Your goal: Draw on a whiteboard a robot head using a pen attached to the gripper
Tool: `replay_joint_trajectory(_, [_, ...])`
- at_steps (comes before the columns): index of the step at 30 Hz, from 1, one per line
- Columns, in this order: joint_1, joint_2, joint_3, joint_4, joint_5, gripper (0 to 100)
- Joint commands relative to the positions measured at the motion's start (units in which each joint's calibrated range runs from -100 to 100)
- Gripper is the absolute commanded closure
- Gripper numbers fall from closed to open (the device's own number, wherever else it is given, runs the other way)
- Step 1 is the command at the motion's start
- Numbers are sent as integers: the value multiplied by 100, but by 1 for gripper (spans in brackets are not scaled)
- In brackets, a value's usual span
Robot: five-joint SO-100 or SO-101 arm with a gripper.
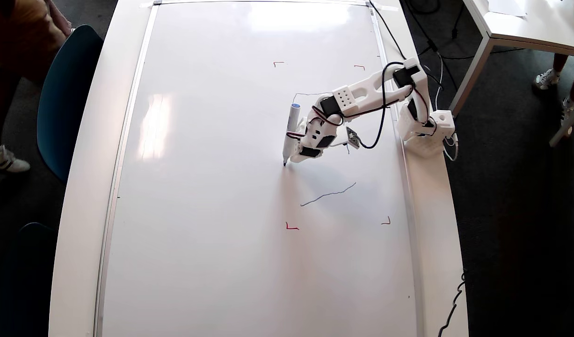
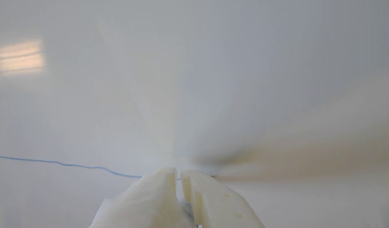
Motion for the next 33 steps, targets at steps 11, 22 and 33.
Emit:
replay_joint_trajectory(11, [-802,410,-599,43,-136,99])
replay_joint_trajectory(22, [-1200,688,-1280,399,-450,99])
replay_joint_trajectory(33, [-1392,738,-1607,486,-615,99])
